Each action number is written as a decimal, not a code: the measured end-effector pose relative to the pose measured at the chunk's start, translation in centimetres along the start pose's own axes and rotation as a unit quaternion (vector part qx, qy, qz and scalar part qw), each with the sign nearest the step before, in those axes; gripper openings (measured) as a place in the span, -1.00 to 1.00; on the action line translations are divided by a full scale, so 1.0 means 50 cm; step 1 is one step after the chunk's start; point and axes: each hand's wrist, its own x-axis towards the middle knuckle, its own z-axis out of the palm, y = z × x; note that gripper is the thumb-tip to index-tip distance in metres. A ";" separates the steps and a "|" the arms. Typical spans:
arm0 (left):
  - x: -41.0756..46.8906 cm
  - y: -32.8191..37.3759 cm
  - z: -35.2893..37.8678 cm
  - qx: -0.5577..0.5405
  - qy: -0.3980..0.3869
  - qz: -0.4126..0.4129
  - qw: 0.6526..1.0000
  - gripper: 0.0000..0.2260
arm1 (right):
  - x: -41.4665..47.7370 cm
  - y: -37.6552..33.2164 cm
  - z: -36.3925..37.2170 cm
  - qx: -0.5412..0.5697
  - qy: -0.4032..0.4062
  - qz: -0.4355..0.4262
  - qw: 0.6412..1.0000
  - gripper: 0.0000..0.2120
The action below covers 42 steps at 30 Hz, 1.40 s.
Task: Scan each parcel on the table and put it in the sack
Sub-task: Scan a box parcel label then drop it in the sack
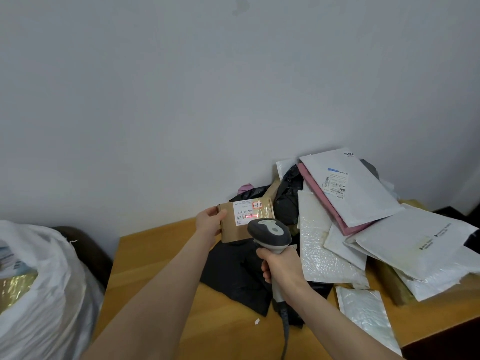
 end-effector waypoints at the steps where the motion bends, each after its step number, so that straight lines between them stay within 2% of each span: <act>1: -0.007 -0.004 -0.004 -0.004 0.002 -0.001 1.000 -0.59 | -0.002 0.003 0.000 -0.002 -0.004 -0.002 1.000 -0.82; 9: -0.082 -0.033 -0.100 -0.030 0.059 0.000 0.998 -0.64 | -0.013 0.031 0.032 0.015 -0.077 -0.028 0.997 -0.86; 17: -0.157 -0.022 -0.345 -0.066 0.119 0.021 0.990 -0.65 | -0.044 -0.030 0.174 0.012 -0.101 -0.103 0.989 -0.80; 22: -0.202 -0.007 -0.539 -0.099 0.134 0.039 0.985 -0.70 | -0.094 -0.059 0.347 -0.001 -0.124 -0.124 0.984 -0.80; 30: -0.266 0.021 -0.975 -0.128 0.190 0.072 0.971 -0.75 | -0.270 -0.073 0.755 0.030 -0.222 -0.113 0.968 -0.79; 33: -0.276 0.038 -1.112 -0.128 0.194 0.074 0.970 -0.67 | -0.330 -0.085 0.880 0.033 -0.237 -0.116 0.964 -0.73; 38: -0.246 0.054 -1.264 -0.116 0.217 0.071 0.967 -0.62 | -0.371 -0.124 1.024 0.027 -0.256 -0.115 0.960 -0.80; 42: -0.193 0.072 -1.343 -0.150 0.291 0.077 0.942 -0.63 | -0.357 -0.151 1.110 0.062 -0.260 -0.068 0.961 -0.90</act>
